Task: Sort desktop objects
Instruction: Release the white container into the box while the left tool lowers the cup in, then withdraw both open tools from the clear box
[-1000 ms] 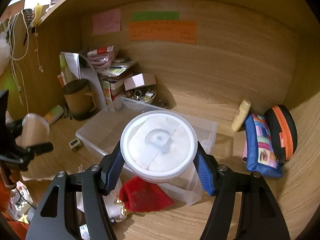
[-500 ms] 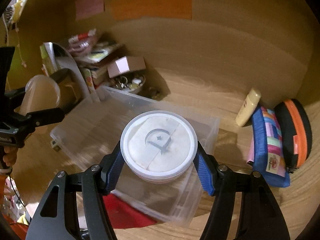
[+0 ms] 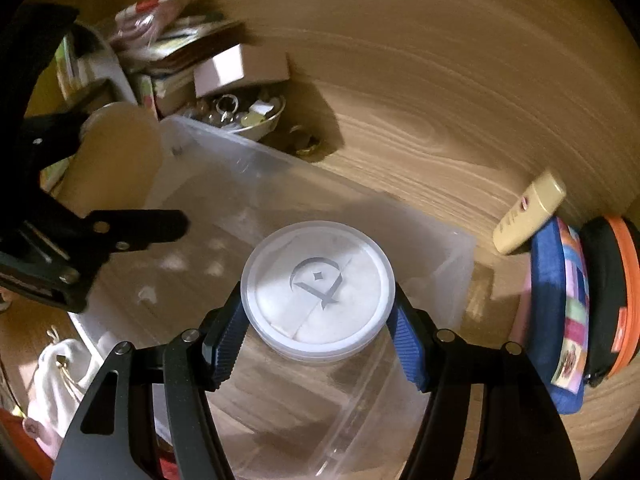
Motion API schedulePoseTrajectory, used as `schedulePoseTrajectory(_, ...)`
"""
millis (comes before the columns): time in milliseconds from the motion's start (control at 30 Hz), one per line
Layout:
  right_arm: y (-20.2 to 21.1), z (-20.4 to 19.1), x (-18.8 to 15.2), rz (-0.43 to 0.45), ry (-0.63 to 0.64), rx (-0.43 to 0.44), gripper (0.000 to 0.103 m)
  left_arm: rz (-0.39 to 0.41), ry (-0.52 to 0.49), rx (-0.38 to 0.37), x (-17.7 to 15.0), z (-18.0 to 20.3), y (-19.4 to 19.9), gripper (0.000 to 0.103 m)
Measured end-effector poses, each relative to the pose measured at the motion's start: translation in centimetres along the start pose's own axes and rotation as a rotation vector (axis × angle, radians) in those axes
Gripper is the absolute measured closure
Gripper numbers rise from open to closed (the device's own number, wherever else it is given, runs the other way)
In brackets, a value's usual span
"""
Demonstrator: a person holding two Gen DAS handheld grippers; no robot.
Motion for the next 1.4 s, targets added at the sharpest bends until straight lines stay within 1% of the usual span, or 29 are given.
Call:
schedulePoseTrajectory(100, -0.4, -0.5, 0.0, -0.029, 0.05, -0.006, 0.041, -0.008, -0.025, 0.004, 0.0, 0.2, -0.2, 0.015)
schedulePoseTrajectory(167, -0.7, -0.7, -0.2, -0.05, 0.071, -0.009, 0.041, -0.035, -0.047, 0.017, -0.3, 0.3, -0.7, 0.015)
schedulePoseTrajectory(233, -0.9, -0.7, -0.3, -0.074, 0.071, 0.001, 0.041, -0.064, -0.051, 0.024, -0.5, 0.2, -1.1, 0.015)
schedulePoseTrajectory(367, -1.3, -0.5, -0.6, -0.112, 0.059, 0.016, 0.041, -0.097, -0.078, 0.057, -0.7, 0.1, -1.7, 0.015)
schedulePoseTrajectory(633, -1.0, -0.6, -0.8, -0.132, 0.055, 0.007, 0.041, -0.133, -0.087, 0.078, -0.9, -0.3, -2.4, 0.015)
schedulePoseTrajectory(800, -1.2, -0.7, -0.9, -0.138, 0.047, -0.003, 0.038, -0.141, -0.113, 0.108, -0.9, -0.2, -2.6, 0.015)
schedulePoseTrajectory(933, -0.9, -0.5, -0.8, -0.139, 0.048, -0.017, 0.037, -0.11, -0.12, 0.12, -0.6, -0.2, -2.3, 0.014)
schedulePoseTrajectory(1000, -0.2, -0.5, -0.7, -0.123, 0.048, -0.024, 0.036, -0.107, -0.12, 0.105, -0.6, -0.1, -2.1, 0.013)
schedulePoseTrajectory(1033, 0.2, -0.6, -0.6, -0.113, 0.047, -0.024, 0.035, -0.104, -0.121, 0.098, -0.5, 0.0, -2.0, 0.012)
schedulePoseTrajectory(1100, 1.1, -0.8, -0.5, -0.095, 0.051, -0.032, 0.03, -0.091, -0.129, 0.113, -0.2, 0.0, -1.7, 0.012)
schedulePoseTrajectory(1167, 2.1, -0.9, -0.3, -0.072, 0.067, -0.066, 0.026, -0.07, -0.134, 0.121, 0.1, 0.0, -1.1, 0.012)
schedulePoseTrajectory(1300, 4.3, -1.2, -0.2, -0.031, 0.093, -0.111, 0.025, -0.005, -0.131, 0.151, 1.0, -0.5, 0.8, 0.008)
schedulePoseTrajectory(1400, 5.9, -1.4, -0.1, 0.005, 0.094, -0.132, 0.025, 0.036, -0.134, 0.174, 1.1, -0.6, 2.6, 0.008)
Point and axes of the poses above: each gripper's, at about its wrist camera, not at the fingertips, and y roughly against the way its jaws point, z to its right, x to its top, the point moved 10 cm from there along -y, roughly the way its jaws point, and after that the axes turned 6 degrees about y, right-handed, at the moved point
